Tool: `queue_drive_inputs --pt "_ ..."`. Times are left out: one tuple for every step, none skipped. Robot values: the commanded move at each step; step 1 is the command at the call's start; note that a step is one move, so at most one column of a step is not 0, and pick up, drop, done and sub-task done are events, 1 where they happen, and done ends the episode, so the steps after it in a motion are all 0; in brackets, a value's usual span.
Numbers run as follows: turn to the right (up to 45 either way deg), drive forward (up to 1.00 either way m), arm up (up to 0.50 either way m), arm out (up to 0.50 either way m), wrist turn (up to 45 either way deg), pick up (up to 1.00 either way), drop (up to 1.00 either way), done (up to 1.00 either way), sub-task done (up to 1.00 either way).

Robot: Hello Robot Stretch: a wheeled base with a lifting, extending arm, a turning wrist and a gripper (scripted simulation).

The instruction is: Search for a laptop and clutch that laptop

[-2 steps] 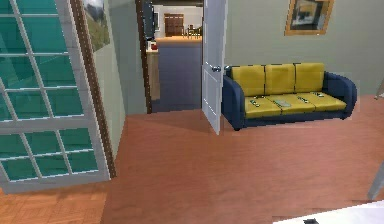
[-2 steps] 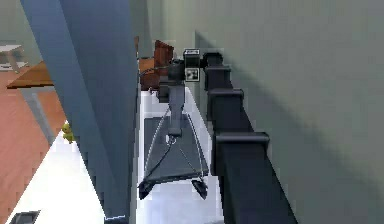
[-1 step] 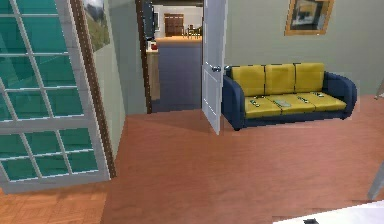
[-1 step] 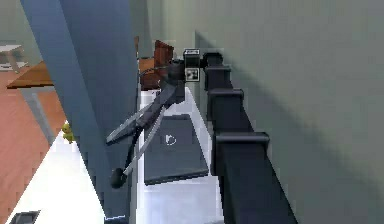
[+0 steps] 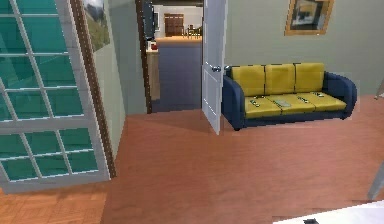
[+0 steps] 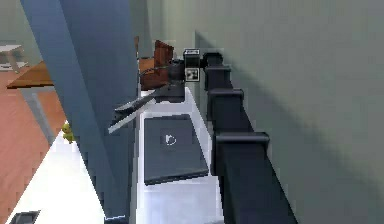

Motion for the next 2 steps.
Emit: queue_drive_inputs --pt "0.0 0.0 0.0 0.0 39.0 0.0 0.0 0.0 0.0" --pt "0.0 0.0 -0.06 0.0 0.0 0.0 0.0 0.0 0.0"
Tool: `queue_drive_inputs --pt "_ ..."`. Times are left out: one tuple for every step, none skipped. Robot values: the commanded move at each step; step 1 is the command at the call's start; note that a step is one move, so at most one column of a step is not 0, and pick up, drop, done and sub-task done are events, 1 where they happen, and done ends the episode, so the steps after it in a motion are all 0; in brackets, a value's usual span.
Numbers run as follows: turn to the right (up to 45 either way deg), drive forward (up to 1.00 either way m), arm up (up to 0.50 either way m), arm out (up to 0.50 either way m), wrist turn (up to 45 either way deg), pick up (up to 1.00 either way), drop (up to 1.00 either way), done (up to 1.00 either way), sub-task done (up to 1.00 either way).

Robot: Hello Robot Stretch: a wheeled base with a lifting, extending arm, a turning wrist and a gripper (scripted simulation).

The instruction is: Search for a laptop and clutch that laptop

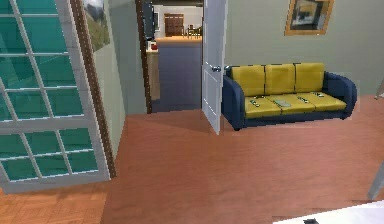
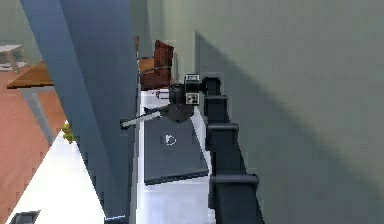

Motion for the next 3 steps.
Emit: queue_drive_inputs --pt "0.0 0.0 -0.32 0.0 0.0 0.0 0.0 0.0 0.0" --pt "0.0 0.0 0.0 0.0 0.0 1.0 0.0 0.0 0.0" --pt "0.0 0.0 0.1 0.0 0.0 0.0 0.0 0.0 0.0"
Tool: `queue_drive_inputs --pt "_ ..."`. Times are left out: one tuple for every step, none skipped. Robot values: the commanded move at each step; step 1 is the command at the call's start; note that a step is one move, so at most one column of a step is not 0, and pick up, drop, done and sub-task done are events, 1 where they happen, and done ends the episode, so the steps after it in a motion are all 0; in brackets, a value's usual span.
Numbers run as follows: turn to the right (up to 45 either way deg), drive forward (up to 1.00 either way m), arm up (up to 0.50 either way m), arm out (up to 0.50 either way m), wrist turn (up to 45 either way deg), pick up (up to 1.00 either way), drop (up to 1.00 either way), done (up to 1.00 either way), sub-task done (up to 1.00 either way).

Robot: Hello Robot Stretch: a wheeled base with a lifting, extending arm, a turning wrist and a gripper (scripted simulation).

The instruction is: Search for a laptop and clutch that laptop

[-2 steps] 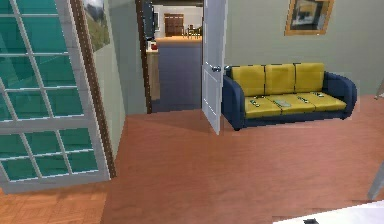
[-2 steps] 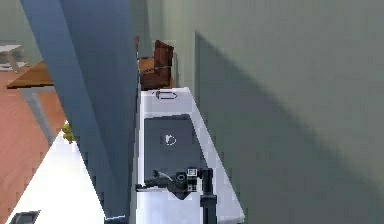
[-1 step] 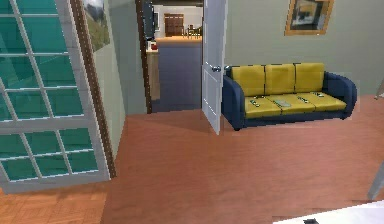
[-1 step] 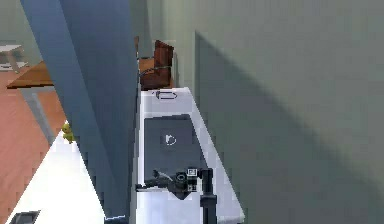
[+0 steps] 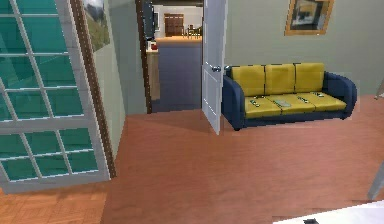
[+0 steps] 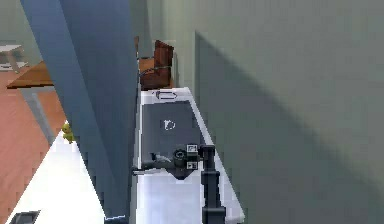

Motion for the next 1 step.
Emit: queue_drive_inputs --pt "0.0 0.0 0.0 0.0 0.0 0.0 0.0 1.0 0.0"
